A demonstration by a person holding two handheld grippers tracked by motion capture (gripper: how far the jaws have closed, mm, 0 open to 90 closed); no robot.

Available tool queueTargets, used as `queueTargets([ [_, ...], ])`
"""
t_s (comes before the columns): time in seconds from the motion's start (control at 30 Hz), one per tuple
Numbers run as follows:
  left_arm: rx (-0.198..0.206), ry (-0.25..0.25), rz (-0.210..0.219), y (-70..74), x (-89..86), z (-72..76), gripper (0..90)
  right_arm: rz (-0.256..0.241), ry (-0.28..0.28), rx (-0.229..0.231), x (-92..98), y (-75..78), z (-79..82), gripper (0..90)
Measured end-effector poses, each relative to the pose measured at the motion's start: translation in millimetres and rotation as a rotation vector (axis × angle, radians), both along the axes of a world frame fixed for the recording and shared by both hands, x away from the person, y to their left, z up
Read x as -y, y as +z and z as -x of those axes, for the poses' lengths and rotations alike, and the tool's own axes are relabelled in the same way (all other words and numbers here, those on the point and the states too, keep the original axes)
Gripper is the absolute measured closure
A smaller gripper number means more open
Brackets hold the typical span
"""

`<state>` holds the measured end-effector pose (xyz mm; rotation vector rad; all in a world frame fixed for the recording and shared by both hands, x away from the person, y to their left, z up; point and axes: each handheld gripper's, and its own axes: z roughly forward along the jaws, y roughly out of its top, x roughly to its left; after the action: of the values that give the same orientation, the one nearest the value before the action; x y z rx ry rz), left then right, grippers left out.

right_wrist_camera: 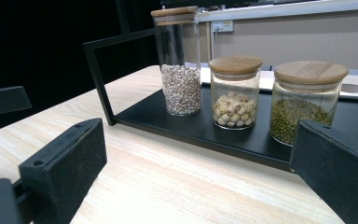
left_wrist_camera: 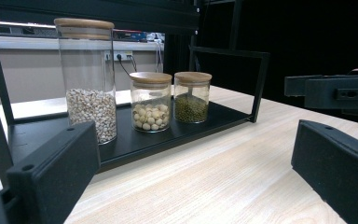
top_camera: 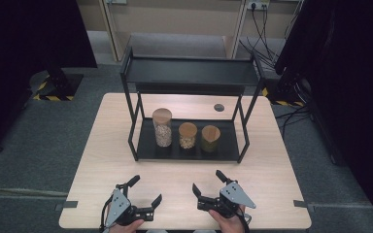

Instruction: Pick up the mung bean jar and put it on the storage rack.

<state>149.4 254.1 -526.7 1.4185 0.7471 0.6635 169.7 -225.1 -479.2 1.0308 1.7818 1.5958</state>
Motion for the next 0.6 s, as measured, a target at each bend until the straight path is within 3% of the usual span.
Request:
queueTargets([
  [0.6,0.015,-0.004,-0.008,0.6,0.5,0.9,0.5,0.037,0.031,0.006,-3.5,-2.9,6.2,3.9],
])
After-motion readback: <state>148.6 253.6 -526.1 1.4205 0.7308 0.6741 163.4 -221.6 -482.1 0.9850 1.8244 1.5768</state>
